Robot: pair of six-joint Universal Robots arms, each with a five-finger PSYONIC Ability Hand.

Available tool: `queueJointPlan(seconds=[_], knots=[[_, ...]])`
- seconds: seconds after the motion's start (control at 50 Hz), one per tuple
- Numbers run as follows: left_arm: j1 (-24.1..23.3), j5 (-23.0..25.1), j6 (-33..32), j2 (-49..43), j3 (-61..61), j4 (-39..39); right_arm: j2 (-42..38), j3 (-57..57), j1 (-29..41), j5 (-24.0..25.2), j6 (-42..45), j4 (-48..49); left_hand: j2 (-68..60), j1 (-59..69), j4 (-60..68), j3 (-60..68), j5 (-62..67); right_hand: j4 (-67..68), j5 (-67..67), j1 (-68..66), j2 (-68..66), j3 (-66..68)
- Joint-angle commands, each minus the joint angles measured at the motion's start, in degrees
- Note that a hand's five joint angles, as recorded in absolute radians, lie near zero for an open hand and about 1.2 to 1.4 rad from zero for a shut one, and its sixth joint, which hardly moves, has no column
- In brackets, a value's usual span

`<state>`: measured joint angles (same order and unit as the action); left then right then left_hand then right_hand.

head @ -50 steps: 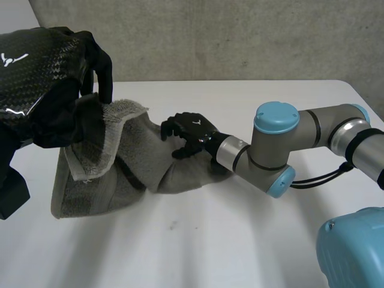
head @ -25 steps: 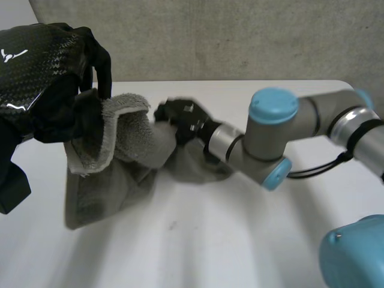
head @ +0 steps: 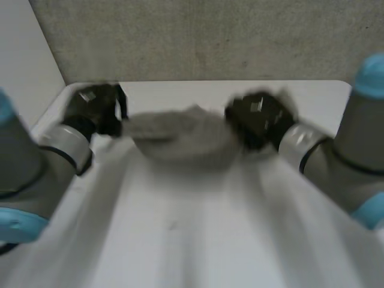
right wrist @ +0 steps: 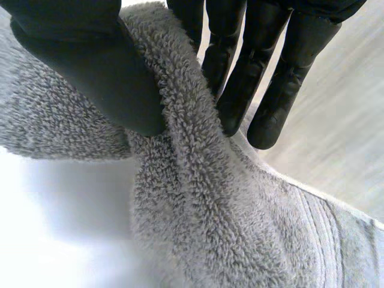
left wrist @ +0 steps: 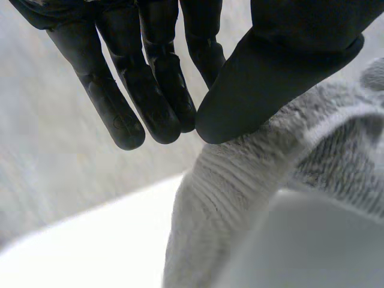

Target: Fold the laundry

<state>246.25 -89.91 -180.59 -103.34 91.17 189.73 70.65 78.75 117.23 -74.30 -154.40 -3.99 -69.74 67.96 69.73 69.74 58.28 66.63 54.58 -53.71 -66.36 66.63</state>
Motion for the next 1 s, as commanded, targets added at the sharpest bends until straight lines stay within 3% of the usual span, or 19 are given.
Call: queueJointPlan(seconds=[0.02, 0.14, 0.3, 0.5, 0.68, 1.0], knots=[[-2.09, -0.09, -0.02, -10.39, 0.94, -0.59, -7.63, 7.11, 0.11, -0.32, 0.6, -4.01, -10.26, 12.04, 10.27, 10.26, 11.72, -25.31, -23.25, 12.38, 25.04, -25.3], [-2.18, 0.0, -0.28, -9.61, 2.96, -0.68, -5.71, 6.77, -2.25, -0.06, -2.82, -3.74, -10.26, 12.04, 10.27, 10.26, 11.72, -42.05, -39.99, 29.12, 41.78, -42.05], [-2.35, 0.17, -0.2, -3.1, 6.47, -0.86, 0.54, 4.57, -10.52, 0.73, -8.1, -4.18, -10.26, 12.04, 10.27, 10.26, 11.72, -42.93, -40.87, 30.0, 42.66, -42.92], [-3.06, 0.08, -0.37, -0.54, 9.38, -0.42, 0.28, 1.93, -16.07, 3.55, -2.92, -7.17, -10.26, 12.04, 10.27, 10.26, 11.72, -41.24, -39.19, 28.32, 40.97, -41.24], [-3.06, 0.08, -0.46, -0.9, 10.17, -0.42, -10.08, -7.63, -15.89, 4.95, 4.28, -13.23, -10.26, 12.04, 10.27, 10.26, 11.72, -39.9, -37.84, 26.97, 39.63, -39.9], [-2.7, 0.08, -0.46, -0.98, 11.05, -0.42, -25.39, -19.08, -12.9, 4.16, 11.05, -8.75, -10.26, 12.04, 10.27, 10.26, 11.72, -30.31, -28.25, 17.38, 30.04, -30.3]])
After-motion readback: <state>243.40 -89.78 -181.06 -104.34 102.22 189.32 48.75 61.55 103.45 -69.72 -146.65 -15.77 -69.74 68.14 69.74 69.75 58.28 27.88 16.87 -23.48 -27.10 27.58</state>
